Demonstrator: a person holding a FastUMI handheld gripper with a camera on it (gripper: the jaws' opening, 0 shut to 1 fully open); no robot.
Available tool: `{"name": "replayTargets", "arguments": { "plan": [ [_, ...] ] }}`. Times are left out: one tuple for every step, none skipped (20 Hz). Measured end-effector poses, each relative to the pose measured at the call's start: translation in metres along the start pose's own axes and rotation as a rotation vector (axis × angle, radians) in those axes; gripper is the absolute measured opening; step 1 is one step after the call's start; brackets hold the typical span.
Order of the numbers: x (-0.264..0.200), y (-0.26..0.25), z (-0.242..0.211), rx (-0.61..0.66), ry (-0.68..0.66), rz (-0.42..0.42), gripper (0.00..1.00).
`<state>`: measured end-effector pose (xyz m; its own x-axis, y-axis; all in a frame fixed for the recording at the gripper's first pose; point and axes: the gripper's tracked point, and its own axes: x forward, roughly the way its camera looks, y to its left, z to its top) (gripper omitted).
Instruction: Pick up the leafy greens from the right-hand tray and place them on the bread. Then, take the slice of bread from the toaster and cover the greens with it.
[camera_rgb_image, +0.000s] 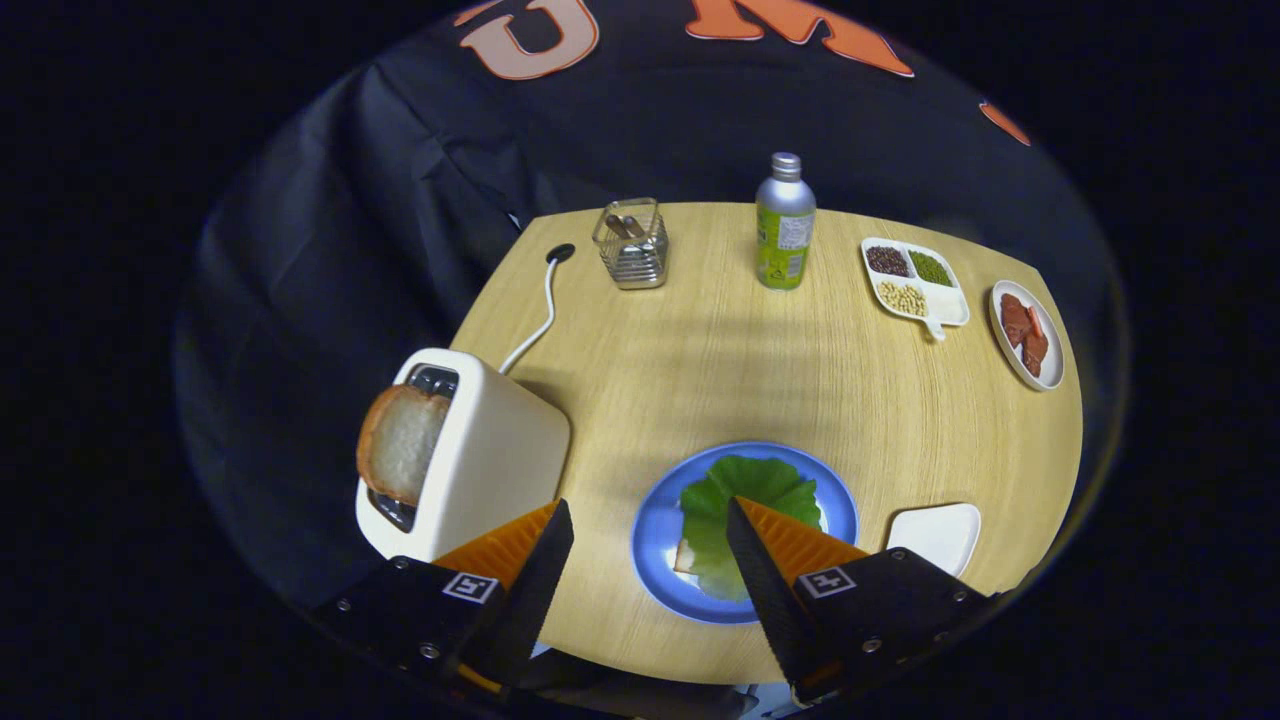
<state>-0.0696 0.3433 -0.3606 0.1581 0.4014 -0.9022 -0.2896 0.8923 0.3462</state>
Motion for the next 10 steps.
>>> {"name": "replayTargets", "arguments": {
  "plan": [
    [-0.006,0.012,0.005,-0.009,-0.005,0.007,0.93],
    [-0.010,0.023,0.011,-0.018,-0.007,0.012,0.94],
    [-0.014,0.034,0.014,-0.027,-0.010,0.015,0.94],
    [-0.015,0.046,0.019,-0.036,-0.012,0.025,0.93],
    [-0.017,0.060,0.023,-0.038,-0.011,0.034,0.93],
    [-0.018,0.072,0.025,-0.030,-0.003,0.046,0.93],
    [-0.018,0.086,0.027,-0.014,0.005,0.060,0.93],
    [-0.017,0.099,0.030,-0.005,0.015,0.078,0.93],
    [-0.016,0.109,0.032,-0.001,0.022,0.083,0.93],
    [-0.015,0.116,0.036,-0.008,0.027,0.079,0.91]
  ]
}}
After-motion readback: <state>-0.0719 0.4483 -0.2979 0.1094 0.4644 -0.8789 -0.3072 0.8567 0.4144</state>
